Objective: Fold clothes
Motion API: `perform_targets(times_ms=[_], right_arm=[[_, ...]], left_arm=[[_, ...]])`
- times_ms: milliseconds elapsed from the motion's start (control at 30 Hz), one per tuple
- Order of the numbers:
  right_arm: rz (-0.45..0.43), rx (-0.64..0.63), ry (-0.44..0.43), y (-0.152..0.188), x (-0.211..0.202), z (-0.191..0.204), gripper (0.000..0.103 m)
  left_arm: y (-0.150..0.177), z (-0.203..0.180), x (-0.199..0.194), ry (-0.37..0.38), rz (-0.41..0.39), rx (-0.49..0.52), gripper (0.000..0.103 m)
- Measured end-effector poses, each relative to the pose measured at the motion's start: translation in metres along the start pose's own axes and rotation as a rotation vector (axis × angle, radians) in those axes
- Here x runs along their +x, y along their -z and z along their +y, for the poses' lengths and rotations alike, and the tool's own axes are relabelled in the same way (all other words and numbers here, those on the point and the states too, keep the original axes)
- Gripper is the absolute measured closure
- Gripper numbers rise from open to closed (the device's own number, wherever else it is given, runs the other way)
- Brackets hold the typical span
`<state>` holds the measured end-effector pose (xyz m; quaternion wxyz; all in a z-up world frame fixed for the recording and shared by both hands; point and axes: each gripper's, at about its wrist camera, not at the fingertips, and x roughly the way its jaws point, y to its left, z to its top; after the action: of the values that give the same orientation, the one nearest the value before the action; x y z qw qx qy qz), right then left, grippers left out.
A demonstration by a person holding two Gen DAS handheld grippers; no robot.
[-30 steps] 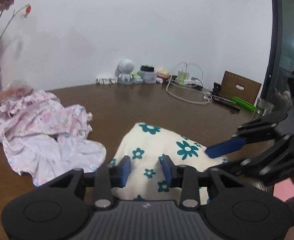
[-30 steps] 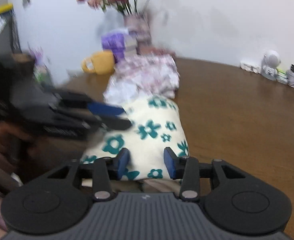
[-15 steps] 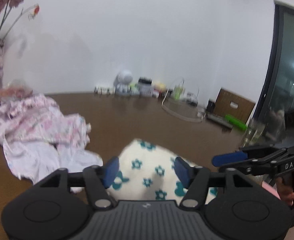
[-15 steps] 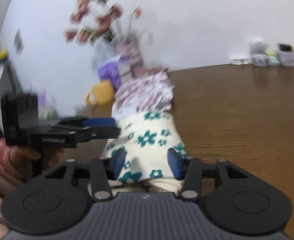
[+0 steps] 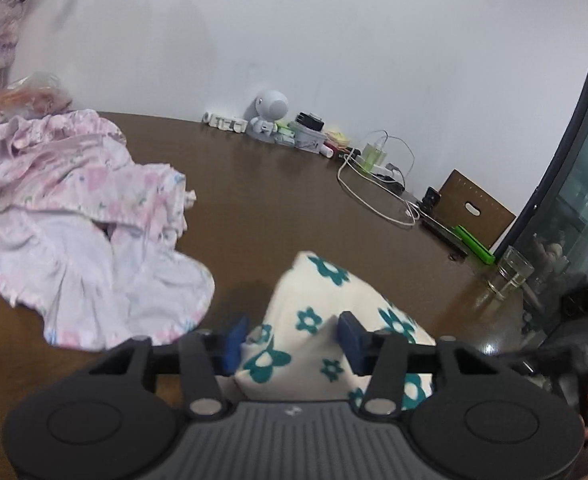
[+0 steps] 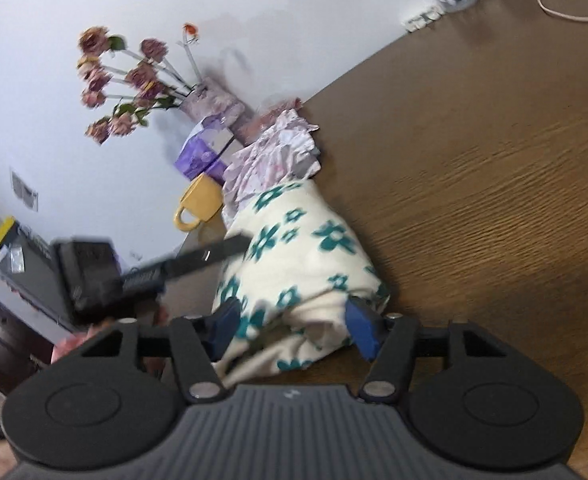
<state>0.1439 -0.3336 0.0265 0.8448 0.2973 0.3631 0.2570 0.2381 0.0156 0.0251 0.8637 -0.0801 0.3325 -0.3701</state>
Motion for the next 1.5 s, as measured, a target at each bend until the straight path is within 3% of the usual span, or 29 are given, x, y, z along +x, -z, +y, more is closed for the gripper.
perform_targets(times_ms=[67, 167, 267, 433, 633, 667, 733, 767, 867, 1000, 1167, 1233, 1300, 1367, 1433, 1500], right_arm=[[-0.021, 0.029, 0.024, -0.007, 0.003, -0.006, 0.065], [-0.054, 0.058, 0.042, -0.021, 0.012, -0.015, 0.072], [-0.068, 0.043, 0.055, -0.028, 0.023, -0.015, 0.073], [-0.091, 0.007, 0.073, -0.030, 0.029, -0.009, 0.072], [-0.152, -0.069, 0.083, -0.020, 0.004, 0.006, 0.066], [-0.162, -0.098, 0.083, -0.019, 0.002, 0.013, 0.066], [-0.187, -0.189, 0.084, -0.016, 0.002, 0.029, 0.066], [-0.199, -0.234, 0.086, -0.015, 0.002, 0.037, 0.067], [-0.175, -0.343, 0.125, -0.010, 0.013, 0.054, 0.071], [-0.063, -0.393, 0.231, -0.001, 0.045, 0.049, 0.076], [-0.076, -0.364, 0.210, 0.001, 0.044, 0.044, 0.073], [-0.099, -0.355, 0.191, 0.002, 0.036, 0.044, 0.069], [-0.136, -0.329, 0.163, 0.002, 0.024, 0.042, 0.052], [-0.172, -0.311, 0.154, 0.004, 0.010, 0.039, 0.033], [-0.190, -0.287, 0.146, 0.005, 0.001, 0.036, 0.022], [-0.190, -0.251, 0.130, 0.006, -0.003, 0.032, 0.012]], left_arm=[[0.010, -0.004, -0.009, -0.001, 0.005, 0.011, 0.058], [0.026, -0.015, -0.021, 0.022, 0.019, 0.017, 0.058], [0.041, -0.030, -0.028, 0.037, 0.026, 0.027, 0.056], [0.051, -0.044, -0.037, 0.026, 0.008, 0.039, 0.044], [0.025, -0.029, -0.055, -0.076, -0.144, 0.010, 0.038], [0.019, -0.026, -0.055, -0.091, -0.164, 0.006, 0.040], [0.009, -0.027, -0.047, -0.103, -0.189, 0.029, 0.054], [0.006, -0.031, -0.041, -0.115, -0.182, 0.059, 0.067], [0.006, -0.040, -0.018, -0.150, -0.127, 0.147, 0.079], [0.021, -0.041, -0.001, -0.170, -0.072, 0.171, 0.080], [0.027, -0.036, -0.003, -0.166, -0.083, 0.155, 0.080], [0.025, -0.035, -0.010, -0.160, -0.103, 0.132, 0.068], [0.023, -0.032, -0.023, -0.151, -0.139, 0.087, 0.032], [0.025, -0.029, -0.040, -0.141, -0.190, 0.030, 0.015], [0.028, -0.026, -0.054, -0.136, -0.228, -0.025, 0.003], [0.034, -0.023, -0.062, -0.146, -0.240, -0.093, 0.000]])
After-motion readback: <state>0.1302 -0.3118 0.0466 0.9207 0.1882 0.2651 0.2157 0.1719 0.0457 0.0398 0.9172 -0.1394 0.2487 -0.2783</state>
